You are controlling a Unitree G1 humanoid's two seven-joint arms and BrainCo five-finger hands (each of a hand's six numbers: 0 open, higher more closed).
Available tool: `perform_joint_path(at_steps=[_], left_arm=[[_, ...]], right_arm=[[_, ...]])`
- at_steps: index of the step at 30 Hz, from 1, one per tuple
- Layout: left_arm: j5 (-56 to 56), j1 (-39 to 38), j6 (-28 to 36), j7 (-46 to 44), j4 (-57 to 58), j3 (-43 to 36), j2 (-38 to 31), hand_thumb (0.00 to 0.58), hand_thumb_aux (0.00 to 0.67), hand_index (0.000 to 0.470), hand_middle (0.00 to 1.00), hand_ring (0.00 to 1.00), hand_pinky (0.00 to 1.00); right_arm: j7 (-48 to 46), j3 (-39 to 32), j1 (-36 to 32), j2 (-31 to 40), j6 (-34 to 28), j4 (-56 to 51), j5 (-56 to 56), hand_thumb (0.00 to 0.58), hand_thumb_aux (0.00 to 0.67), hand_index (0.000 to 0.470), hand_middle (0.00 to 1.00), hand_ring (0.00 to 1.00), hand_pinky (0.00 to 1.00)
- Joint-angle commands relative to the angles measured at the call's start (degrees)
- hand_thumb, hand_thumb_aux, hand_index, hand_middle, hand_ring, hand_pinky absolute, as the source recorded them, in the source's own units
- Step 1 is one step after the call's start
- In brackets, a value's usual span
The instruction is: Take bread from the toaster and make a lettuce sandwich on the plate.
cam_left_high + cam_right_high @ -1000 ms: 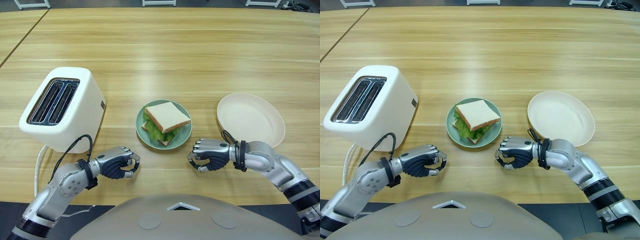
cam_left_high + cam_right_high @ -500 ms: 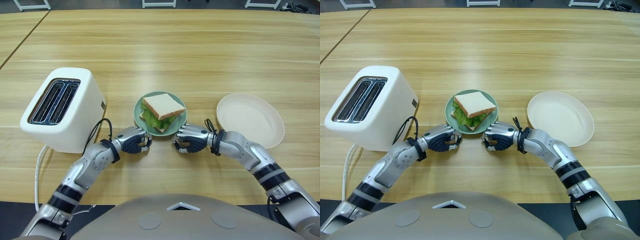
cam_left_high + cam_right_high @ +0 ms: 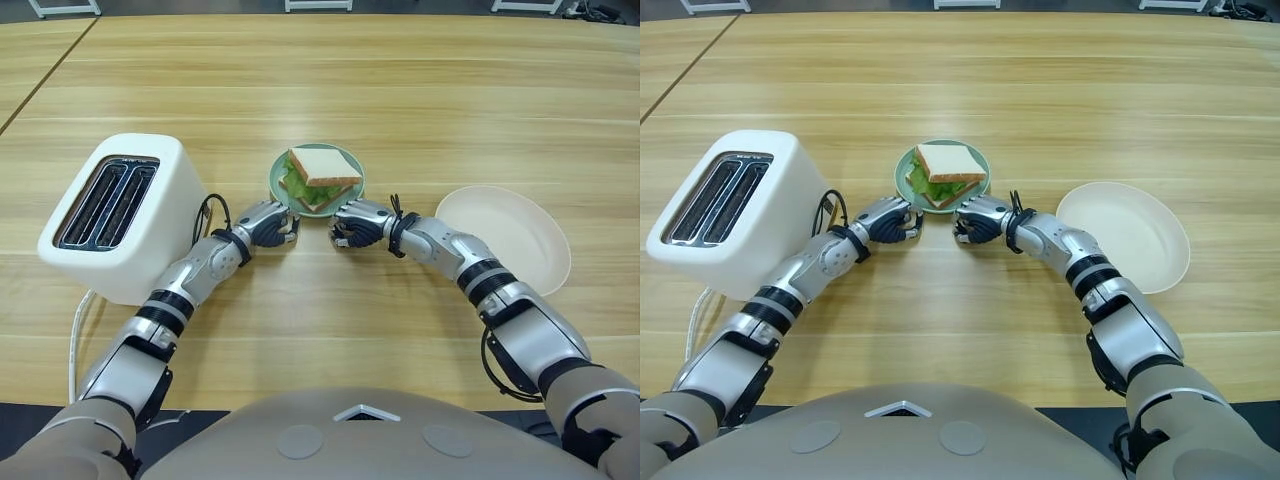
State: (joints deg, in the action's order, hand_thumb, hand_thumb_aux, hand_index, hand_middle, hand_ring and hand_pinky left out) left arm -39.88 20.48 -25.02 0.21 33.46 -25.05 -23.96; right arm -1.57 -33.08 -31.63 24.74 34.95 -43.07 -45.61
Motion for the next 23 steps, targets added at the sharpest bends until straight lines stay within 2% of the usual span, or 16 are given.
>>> perform_joint_path(at_steps=[1,2,6,8,10,15,23], left_arm=[[2.77,-7.51,-0.62,1.48,-11.03,2.57,-1.11,0.14,0.087,0.061,0.0,0.0,0.0],[5.78,-11.28,-0.68,1.47,-17.3,4.61,-0.99,0.0,0.0,0.0,0.0,0.0,0.0],[23.28,-28.86,2.14,-1.51,-42.15,10.94,1.01,0.0,0.0,0.0,0.0,0.0,0.0],[31.3,-36.39,2.34,-4.35,-49.67,11.01,-0.34,0.0,0.0,0.0,0.0,0.0,0.0],[35.88,-40.59,0.51,-6.23,-51.41,11.99,-1.7,0.0,0.0,0.0,0.0,0.0,0.0],[47.81,-42.22,-1.92,-11.2,-48.58,16.1,-0.16,0.0,0.0,0.0,0.0,0.0,0.0],[48.56,-41.49,-3.58,-17.13,-45.21,15.92,2.2,0.0,0.0,0.0,0.0,0.0,0.0]], right_arm=[[0.41,4.44,7.88,6.99,1.24,13.05,2.92,0.0,0.0,0.0,0.0,0.0,0.0],[-0.23,7.05,11.52,9.21,2.01,19.13,6.16,0.0,0.0,0.0,0.0,0.0,0.0],[-6.7,15.13,26.98,14.54,3.74,37.8,30.23,0.0,0.0,0.0,0.0,0.0,0.0],[-9.79,16.17,32.07,15.18,4.11,41.47,41.8,0.0,0.0,0.0,0.0,0.0,0.0],[-12.05,16.86,34.47,13.95,3.4,41.49,47.99,0.0,0.0,0.0,0.0,0.0,0.0],[-17.67,18.06,34.77,9.2,3.38,38.24,56.05,0.0,0.0,0.0,0.0,0.0,0.0],[-23.13,21.82,34.57,4.14,3.97,37.03,59.17,0.0,0.0,0.0,0.0,0.0,0.0]])
